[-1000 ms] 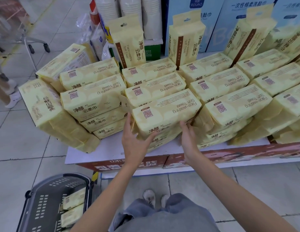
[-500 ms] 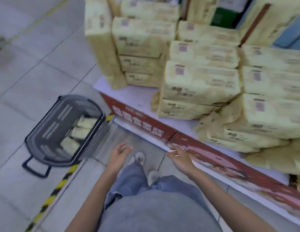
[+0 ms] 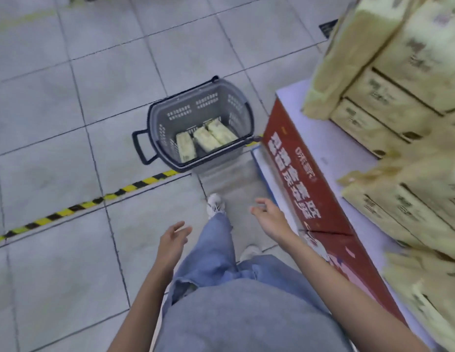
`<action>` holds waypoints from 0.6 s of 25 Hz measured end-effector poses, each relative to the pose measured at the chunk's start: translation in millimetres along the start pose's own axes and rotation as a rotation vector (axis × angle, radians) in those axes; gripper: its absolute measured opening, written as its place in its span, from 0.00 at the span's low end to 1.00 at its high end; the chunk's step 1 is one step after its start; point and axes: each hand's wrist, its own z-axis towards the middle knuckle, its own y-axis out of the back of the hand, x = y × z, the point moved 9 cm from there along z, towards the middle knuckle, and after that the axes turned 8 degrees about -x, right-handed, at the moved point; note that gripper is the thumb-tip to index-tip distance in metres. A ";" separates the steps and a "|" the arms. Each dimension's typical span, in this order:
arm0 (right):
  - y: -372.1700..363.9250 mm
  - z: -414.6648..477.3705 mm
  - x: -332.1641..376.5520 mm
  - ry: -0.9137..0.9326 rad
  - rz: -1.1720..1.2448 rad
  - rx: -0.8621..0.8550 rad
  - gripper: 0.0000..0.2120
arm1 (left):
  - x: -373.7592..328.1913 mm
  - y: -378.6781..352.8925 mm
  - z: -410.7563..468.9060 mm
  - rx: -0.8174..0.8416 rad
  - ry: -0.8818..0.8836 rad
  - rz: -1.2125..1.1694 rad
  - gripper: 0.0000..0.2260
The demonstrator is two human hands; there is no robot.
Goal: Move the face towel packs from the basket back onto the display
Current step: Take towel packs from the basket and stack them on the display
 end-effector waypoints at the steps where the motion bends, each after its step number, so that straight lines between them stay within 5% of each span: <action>1: -8.8 9.7 13.5 0.003 -0.016 0.018 0.19 | -4.3 5.4 9.6 -0.012 0.017 -0.015 0.16; 15: -49.7 125.8 128.4 -0.106 -0.018 -0.018 0.15 | -207.7 -8.3 155.1 0.123 -0.095 0.019 0.16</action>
